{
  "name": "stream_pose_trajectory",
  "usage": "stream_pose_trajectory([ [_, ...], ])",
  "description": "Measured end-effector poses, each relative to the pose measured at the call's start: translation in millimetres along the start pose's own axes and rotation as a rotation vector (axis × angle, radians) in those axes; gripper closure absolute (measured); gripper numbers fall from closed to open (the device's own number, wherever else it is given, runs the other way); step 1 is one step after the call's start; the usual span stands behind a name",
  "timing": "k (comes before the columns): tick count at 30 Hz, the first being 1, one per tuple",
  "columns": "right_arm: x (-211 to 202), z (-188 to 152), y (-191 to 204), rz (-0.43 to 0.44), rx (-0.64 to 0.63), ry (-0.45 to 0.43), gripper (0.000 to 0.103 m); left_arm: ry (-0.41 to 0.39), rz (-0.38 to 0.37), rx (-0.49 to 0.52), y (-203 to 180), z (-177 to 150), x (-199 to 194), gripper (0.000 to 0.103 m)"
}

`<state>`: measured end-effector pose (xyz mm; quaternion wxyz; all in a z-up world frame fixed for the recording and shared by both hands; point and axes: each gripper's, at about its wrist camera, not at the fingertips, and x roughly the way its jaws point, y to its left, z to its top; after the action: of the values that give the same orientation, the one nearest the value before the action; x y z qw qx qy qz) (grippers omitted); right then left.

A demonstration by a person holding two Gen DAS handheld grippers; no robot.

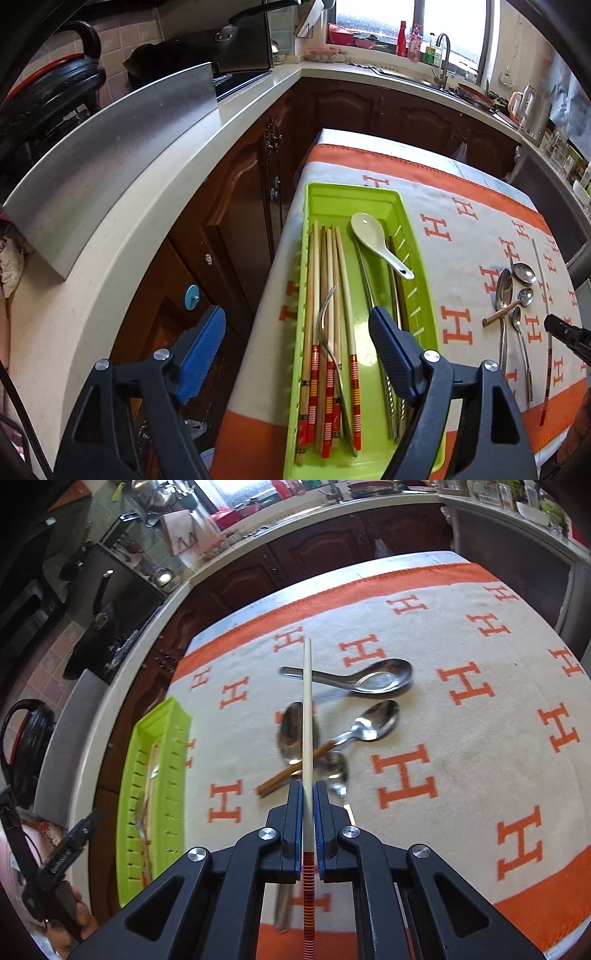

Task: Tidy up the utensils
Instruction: 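Lower both held chopsticks into the green tray and open both tools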

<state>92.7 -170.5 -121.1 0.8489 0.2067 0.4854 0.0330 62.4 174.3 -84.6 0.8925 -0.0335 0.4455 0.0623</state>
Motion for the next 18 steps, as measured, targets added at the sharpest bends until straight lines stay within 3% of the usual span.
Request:
stream_pose_trajectory([
  [11, -19, -11, 111, 0.148, -0.185, 0.050, 0.098, -0.013, -0.048, -0.107, 34, -14, -18, 0.024],
  [18, -9, -13, 189, 0.219, -0.278, 0.092, 0.098, 0.007, -0.025, -0.144, 55, -17, -15, 0.024],
])
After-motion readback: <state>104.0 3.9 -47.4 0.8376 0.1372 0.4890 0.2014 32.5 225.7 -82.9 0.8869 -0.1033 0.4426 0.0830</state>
